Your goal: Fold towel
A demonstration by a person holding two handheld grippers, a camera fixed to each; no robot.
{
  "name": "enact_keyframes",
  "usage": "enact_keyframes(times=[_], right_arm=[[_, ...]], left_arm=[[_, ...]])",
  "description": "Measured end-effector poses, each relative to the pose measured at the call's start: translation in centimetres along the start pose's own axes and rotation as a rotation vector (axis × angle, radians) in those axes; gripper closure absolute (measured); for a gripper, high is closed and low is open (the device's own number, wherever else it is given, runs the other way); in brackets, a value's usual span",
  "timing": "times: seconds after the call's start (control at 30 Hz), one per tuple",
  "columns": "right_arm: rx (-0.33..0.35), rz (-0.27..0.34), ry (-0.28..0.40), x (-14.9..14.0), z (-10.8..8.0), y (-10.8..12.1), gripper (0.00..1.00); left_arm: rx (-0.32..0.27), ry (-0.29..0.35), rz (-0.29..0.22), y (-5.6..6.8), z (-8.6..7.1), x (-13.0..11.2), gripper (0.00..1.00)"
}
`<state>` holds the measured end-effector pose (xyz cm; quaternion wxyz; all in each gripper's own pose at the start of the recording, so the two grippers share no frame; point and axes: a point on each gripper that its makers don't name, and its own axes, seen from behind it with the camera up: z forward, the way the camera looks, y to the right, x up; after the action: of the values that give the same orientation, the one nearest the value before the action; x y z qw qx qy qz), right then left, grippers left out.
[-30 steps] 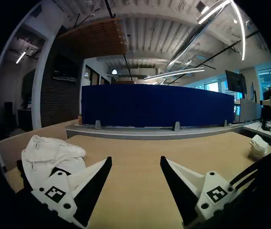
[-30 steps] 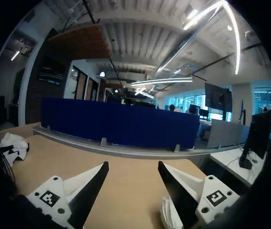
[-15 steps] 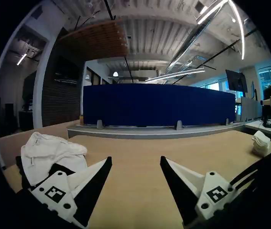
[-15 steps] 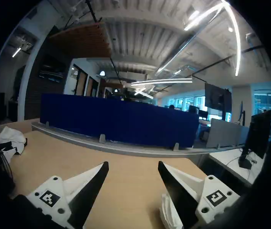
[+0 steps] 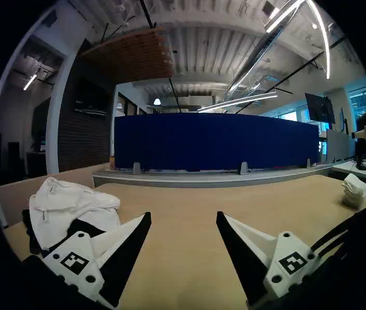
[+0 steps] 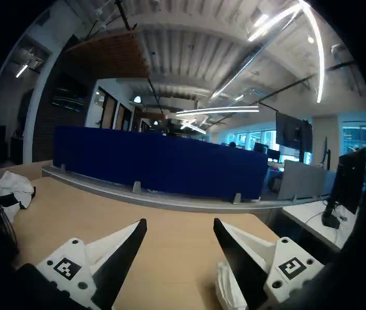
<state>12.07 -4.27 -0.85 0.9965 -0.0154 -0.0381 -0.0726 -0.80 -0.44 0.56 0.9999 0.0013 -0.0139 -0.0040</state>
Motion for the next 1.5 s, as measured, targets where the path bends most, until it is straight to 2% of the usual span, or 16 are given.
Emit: enact_keyframes(times=[0.53,1.0,1.3,1.5], right_arm=[[0.003,0.008,0.017,0.5,0.6,0.1,0.0],[0.0,0.043,0.081,1.4,1.0,1.4,0.0],[-0.018,0.088,0.093,-1.5,1.3,2.7,0.0],[-0.033,0.089,0.093,-4.3,1.8,3.7,0.0]], left_arm=[[0.007,0.027,0.007,0.2,-0.3,0.8,0.06],[0.009,0.028,0.008,0.2,-0.4,0.8,0.06],[0.009,0.028,0.008,0.3,-0.3,0.8,0.05],[0.009,0.028,0.007,0.3,-0.3,0.8,0.05]])
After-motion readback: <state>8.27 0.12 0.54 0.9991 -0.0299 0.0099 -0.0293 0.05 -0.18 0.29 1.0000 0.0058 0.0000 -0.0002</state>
